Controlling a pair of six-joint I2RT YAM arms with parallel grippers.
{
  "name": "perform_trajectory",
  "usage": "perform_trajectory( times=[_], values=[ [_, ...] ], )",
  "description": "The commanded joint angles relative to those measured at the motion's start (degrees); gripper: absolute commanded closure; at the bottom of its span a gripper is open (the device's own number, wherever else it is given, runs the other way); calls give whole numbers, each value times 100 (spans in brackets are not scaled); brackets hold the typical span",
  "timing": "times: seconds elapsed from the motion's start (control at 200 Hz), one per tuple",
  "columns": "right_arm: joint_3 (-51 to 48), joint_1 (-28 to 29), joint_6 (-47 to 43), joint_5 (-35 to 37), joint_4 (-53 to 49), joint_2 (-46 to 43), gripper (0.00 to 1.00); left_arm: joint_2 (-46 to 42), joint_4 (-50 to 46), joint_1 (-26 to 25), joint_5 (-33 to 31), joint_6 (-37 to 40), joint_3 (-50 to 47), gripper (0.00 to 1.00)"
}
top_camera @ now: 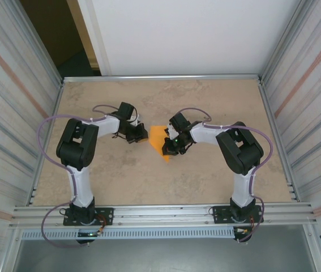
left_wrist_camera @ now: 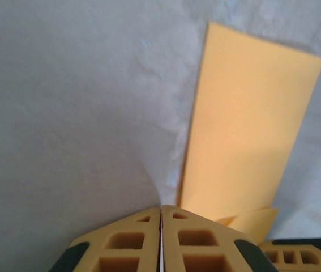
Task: Fold a paper plane with a square sheet of paper (pick it up from the middle)
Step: Third fold the triangle at the center of the table.
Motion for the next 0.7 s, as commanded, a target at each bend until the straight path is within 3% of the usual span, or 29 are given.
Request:
perform_trajectory(
  times=[0.0,0.115,0.291,0.371,0.692],
  values=[
    [-95,-11,80,547,-528,126,98,-18,-398,79,-311,279,377,88],
    [54,-29,338,265,-20,-329,92,-316,-366,79,-135,132,433,86],
    [-360,-113,1192,450,1123,-1008,68,-922,510,81,252,-637,-340,74],
    [-698,-201,1510,502,1575,-1205,62,-1111,925,78,411,-960,-748,68],
    [-860,-95,1560,432,1723,-1034,65,-1162,1788,-34,866,-1461,-1555,57]
  ],
)
